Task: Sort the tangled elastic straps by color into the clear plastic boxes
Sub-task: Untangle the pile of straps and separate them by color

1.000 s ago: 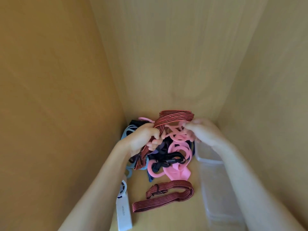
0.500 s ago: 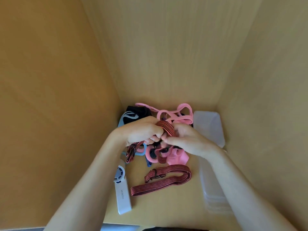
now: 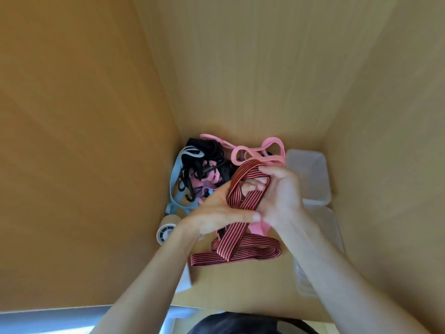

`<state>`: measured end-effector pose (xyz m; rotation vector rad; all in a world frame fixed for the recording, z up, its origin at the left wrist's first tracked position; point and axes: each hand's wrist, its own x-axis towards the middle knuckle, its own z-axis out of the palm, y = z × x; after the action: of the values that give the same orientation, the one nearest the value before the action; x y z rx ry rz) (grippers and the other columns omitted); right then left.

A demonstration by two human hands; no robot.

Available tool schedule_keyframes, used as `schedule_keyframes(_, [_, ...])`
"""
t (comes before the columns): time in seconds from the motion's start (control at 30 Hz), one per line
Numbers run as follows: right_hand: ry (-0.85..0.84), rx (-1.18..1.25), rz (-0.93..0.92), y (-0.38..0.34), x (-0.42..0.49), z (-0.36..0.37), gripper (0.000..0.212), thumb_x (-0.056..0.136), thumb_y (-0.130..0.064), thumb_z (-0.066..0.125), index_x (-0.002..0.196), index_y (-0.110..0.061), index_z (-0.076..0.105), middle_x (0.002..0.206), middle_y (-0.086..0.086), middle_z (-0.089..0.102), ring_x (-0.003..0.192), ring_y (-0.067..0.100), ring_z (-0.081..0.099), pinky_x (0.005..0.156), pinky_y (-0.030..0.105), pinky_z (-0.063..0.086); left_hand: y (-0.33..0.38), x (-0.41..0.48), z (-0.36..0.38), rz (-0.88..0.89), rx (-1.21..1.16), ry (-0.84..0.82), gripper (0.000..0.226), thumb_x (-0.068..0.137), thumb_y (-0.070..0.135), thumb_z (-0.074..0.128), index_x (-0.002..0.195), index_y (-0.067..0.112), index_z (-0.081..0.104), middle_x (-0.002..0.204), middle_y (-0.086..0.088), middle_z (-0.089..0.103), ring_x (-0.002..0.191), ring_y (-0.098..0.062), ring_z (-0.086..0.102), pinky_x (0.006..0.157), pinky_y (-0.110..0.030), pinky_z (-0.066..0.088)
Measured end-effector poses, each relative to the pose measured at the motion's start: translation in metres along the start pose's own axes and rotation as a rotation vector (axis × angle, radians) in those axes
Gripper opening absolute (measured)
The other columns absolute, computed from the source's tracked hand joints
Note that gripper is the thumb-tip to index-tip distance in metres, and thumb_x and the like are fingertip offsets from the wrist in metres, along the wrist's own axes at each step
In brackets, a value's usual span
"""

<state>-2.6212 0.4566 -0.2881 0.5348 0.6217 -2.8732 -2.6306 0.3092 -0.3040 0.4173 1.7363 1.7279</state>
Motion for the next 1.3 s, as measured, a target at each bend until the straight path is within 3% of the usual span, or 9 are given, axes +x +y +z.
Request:
schedule_keyframes(0.1, [0.052, 0.137, -0.062, 0.012, -0.002, -0.007, 0.020, 0.080, -0.003, 0.042, 0.064, -0.015, 0.039, 0.054, -0.001, 0.030, 0.046, 0.014, 0.034, 0.050, 0.026, 0.039, -0.006, -0.001, 0.004, 0.013, 0.008, -0.014, 0.061, 0.075, -0.012, 0.079, 0.130, 0.005, 0.058, 0.129, -0.003, 0.066, 0.128, -0.022, 0.059, 0.106, -0.030, 0.048])
schedule_keyframes(0.2, [0.108, 0.039, -0.103, 0.011, -0.003, -0.024, 0.011, 0.073, -0.003, 0.043, 0.068, -0.012, 0.043, 0.055, -0.001, 0.030, 0.046, 0.014, 0.032, 0.053, 0.028, 0.035, -0.014, -0.005, -0.001, -0.126, 0.141, 0.036, 0.053, 0.074, -0.002, 0.080, 0.122, 0.011, 0.062, 0.109, -0.012, 0.075, 0.102, -0.026, 0.072, 0.098, -0.041, 0.055])
schedule_keyframes(0.37, [0.336, -0.636, -0.245, 0.007, -0.010, -0.071, 0.026, 0.083, 0.014, 0.041, 0.089, -0.005, 0.058, 0.069, 0.013, 0.052, 0.056, 0.024, 0.048, 0.058, 0.033, 0.041, -0.036, -0.016, -0.008, -0.232, 0.406, 0.064, 0.040, 0.071, 0.025, 0.070, 0.108, 0.035, 0.059, 0.087, -0.002, 0.072, 0.073, -0.019, 0.065, 0.071, -0.041, 0.056])
schedule_keyframes(0.5, [0.230, -1.265, -0.244, 0.010, -0.025, -0.105, 0.041, 0.086, 0.009, 0.048, 0.104, -0.024, 0.065, 0.087, 0.004, 0.069, 0.071, 0.015, 0.065, 0.067, 0.027, 0.047, -0.047, -0.022, -0.007, -0.218, 0.777, 0.018, 0.035, 0.075, 0.036, 0.064, 0.098, 0.055, 0.046, 0.088, 0.025, 0.064, 0.081, 0.006, 0.060, 0.062, -0.011, 0.044])
schedule_keyframes(0.63, [0.215, -1.732, -0.123, 0.012, -0.034, -0.121, 0.042, 0.085, -0.008, 0.052, 0.112, -0.039, 0.061, 0.099, -0.009, 0.058, 0.082, 0.005, 0.060, 0.068, 0.018, 0.044, -0.062, -0.022, 0.000, -0.189, 0.888, -0.049, 0.058, 0.077, 0.036, 0.067, 0.130, 0.047, 0.045, 0.118, 0.020, 0.048, 0.113, -0.005, 0.053, 0.091, -0.024, 0.047])
schedule_keyframes(0.73, [0.168, -1.939, -0.061, 0.018, -0.036, -0.122, 0.044, 0.086, -0.009, 0.049, 0.124, -0.029, 0.060, 0.121, -0.009, 0.046, 0.103, 0.016, 0.058, 0.091, 0.029, 0.047, -0.081, -0.020, 0.007, -0.181, 0.958, -0.086, 0.067, 0.080, 0.024, 0.067, 0.140, 0.039, 0.039, 0.134, 0.013, 0.033, 0.129, -0.010, 0.038, 0.105, -0.029, 0.041])
schedule_keyframes(0.87, [0.127, -2.169, 0.101, 0.026, -0.040, -0.118, 0.038, 0.091, -0.015, 0.046, 0.128, -0.021, 0.053, 0.129, -0.001, 0.046, 0.112, 0.026, 0.055, 0.092, 0.038, 0.048, -0.104, -0.018, 0.014, -0.140, 1.175, -0.066, 0.069, 0.079, 0.024, 0.064, 0.142, 0.028, 0.036, 0.138, 0.006, 0.036, 0.130, -0.017, 0.029, 0.111, -0.033, 0.033])
schedule_keyframes(1.07, [0.087, -2.283, 0.238, 0.027, -0.047, -0.116, 0.039, 0.092, -0.019, 0.048, 0.131, -0.018, 0.047, 0.126, -0.001, 0.041, 0.118, 0.024, 0.052, 0.096, 0.039, 0.048, -0.129, -0.028, 0.030, -0.068, 1.414, -0.028, 0.060, 0.077, 0.038, 0.062, 0.130, 0.020, 0.040, 0.125, -0.001, 0.036, 0.126, -0.027, 0.029, 0.119, -0.044, 0.021])
schedule_keyframes(1.3, [-0.039, -2.275, 0.327, 0.004, -0.046, -0.105, 0.061, 0.087, -0.030, 0.060, 0.143, -0.028, 0.037, 0.142, -0.008, 0.041, 0.134, 0.018, 0.039, 0.106, 0.035, 0.042, -0.123, -0.031, 0.024, -0.005, 1.398, 0.003, 0.086, 0.080, 0.050, 0.064, 0.150, 0.022, 0.024, 0.143, -0.001, 0.031, 0.137, -0.025, 0.024, 0.124, -0.046, 0.009])
